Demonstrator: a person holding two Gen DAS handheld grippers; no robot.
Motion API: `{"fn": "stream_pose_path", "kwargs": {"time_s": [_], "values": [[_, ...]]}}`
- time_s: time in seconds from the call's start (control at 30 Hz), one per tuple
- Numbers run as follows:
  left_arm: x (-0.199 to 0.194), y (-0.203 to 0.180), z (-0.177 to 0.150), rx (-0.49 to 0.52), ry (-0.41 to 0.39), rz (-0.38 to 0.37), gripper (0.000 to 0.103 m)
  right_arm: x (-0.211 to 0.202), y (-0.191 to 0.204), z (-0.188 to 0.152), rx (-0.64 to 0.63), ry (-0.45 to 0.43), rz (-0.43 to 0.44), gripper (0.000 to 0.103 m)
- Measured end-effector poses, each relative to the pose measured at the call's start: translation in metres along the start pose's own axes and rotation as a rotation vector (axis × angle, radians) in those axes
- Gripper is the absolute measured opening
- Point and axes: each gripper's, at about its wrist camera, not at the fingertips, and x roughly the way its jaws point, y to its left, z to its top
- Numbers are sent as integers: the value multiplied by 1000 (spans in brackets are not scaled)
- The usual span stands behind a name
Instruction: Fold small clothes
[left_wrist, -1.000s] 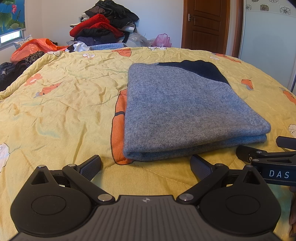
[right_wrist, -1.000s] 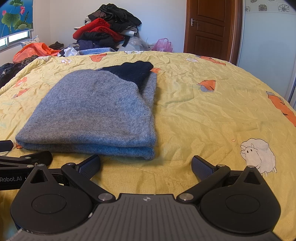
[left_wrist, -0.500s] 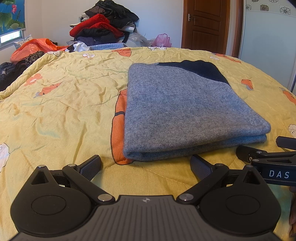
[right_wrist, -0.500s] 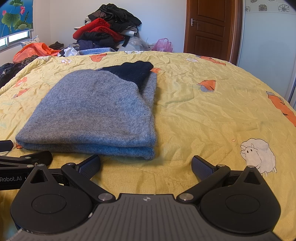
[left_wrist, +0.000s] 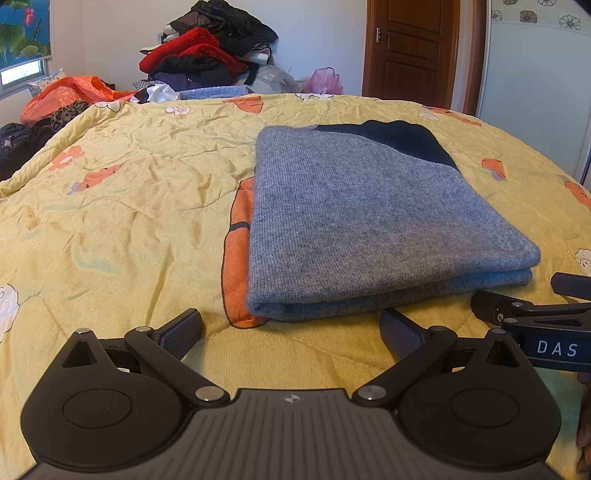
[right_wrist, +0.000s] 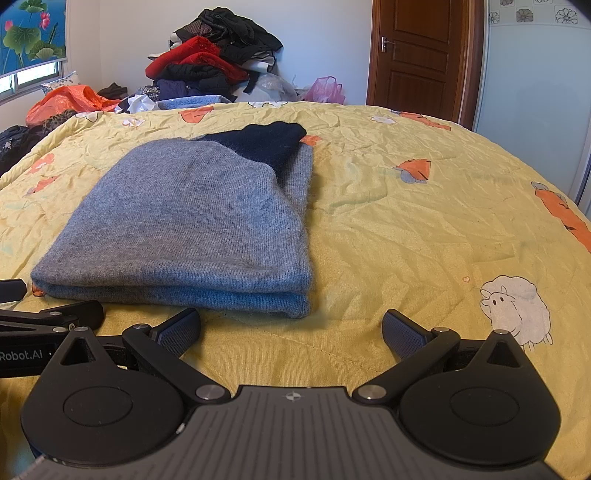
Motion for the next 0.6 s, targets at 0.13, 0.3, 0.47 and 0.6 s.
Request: {"fn": "stream_pose_path", "kwargs": {"time_s": [0.13, 0.3, 0.47, 0.6], "values": [[1, 0, 1, -8, -1, -4, 103, 0, 0, 0, 0, 0, 0, 103], [4, -2, 3, 2, 10, 9, 103, 0, 0, 0, 0, 0, 0, 103], [4, -3, 4, -8, 13, 18, 103, 0, 0, 0, 0, 0, 0, 103], [4, -3, 5, -15, 21, 22, 103, 0, 0, 0, 0, 0, 0, 103]]}}
